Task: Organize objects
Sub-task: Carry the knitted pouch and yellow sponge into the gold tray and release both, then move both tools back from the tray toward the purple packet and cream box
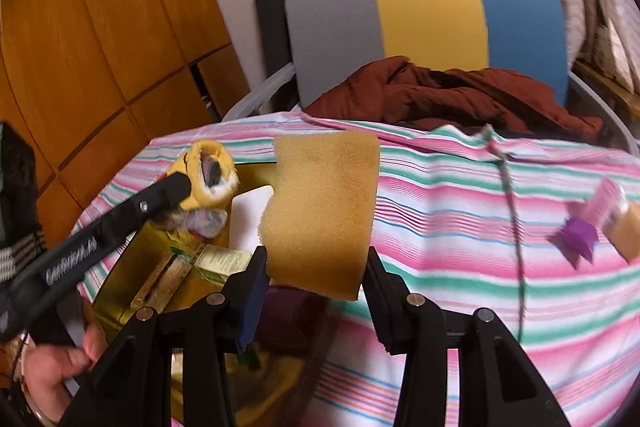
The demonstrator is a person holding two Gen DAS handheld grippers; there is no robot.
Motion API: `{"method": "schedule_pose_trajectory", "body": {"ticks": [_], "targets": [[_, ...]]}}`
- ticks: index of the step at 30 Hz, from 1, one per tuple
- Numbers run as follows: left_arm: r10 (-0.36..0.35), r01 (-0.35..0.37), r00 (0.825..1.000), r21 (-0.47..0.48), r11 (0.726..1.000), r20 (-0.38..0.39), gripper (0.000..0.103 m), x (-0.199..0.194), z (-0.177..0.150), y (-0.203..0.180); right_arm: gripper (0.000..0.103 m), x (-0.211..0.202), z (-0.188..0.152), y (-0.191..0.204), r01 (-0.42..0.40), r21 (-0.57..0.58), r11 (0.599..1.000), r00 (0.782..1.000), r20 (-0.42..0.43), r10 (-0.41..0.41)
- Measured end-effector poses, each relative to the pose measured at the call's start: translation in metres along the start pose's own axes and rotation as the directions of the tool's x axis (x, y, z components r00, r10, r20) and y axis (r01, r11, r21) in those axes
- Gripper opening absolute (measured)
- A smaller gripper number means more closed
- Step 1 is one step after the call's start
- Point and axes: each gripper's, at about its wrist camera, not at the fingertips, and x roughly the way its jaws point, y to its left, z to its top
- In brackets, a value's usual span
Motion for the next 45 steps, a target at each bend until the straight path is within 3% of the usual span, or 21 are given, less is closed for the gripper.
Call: {"method": "schedule_pose_trajectory", "body": {"ticks": [9, 11, 13, 15, 18, 26, 35, 41, 45], "targets": [[0.076, -0.087, 0.993, -0.122, 0.989, -0.089, 0.035, 0.042, 0.017, 0.055, 0.05, 0.06, 0.021, 0.009, 0.004, -0.016, 1.0, 0.994, -0.111, -0.006], [0.103, -0.118, 0.988, -0.136, 0.984, -0.114, 0.044, 0.05, 0.019, 0.061, 0.052, 0.07, 0.023, 0.006, 0.013, -0.001, 1.0, 0.991, -0.137, -0.013], [0.128, -0.149, 0.983, -0.168, 0.974, -0.131, 0.082, 0.053, 0.019, 0.068, 0.055, 0.076, 0.025, 0.005, 0.019, 0.011, 1.0, 0.988, -0.153, -0.017], [0.162, -0.184, 0.98, -0.205, 0.961, -0.119, 0.099, 0.048, 0.018, 0.071, 0.062, 0.073, 0.025, 0.006, 0.015, 0.01, 1.0, 0.989, -0.147, -0.013], [0.161, -0.178, 0.983, -0.239, 0.955, -0.091, 0.099, 0.039, 0.016, 0.073, 0.068, 0.066, 0.024, 0.011, 0.014, -0.013, 1.0, 0.992, -0.126, -0.015], [0.251, -0.259, 0.966, -0.287, 0.922, -0.064, 0.103, 0.008, 0.003, 0.063, 0.068, 0.039, 0.02, 0.001, 0.025, 0.046, 0.999, 0.998, -0.058, -0.022], [0.252, -0.255, 0.967, -0.197, 0.947, -0.037, 0.103, -0.013, -0.006, 0.029, 0.068, 0.008, 0.014, -0.019, 0.017, 0.129, 0.992, 1.0, -0.006, -0.016], [0.201, -0.204, 0.979, -0.136, 0.969, -0.039, 0.103, -0.017, -0.012, 0.002, 0.068, -0.014, 0.009, -0.032, 0.019, 0.174, 0.984, 0.999, 0.031, -0.025], [0.152, -0.16, 0.985, -0.11, 0.981, -0.078, 0.103, -0.013, -0.019, -0.015, 0.068, -0.021, 0.005, -0.042, 0.034, 0.188, 0.982, 0.999, 0.033, -0.041]]}}
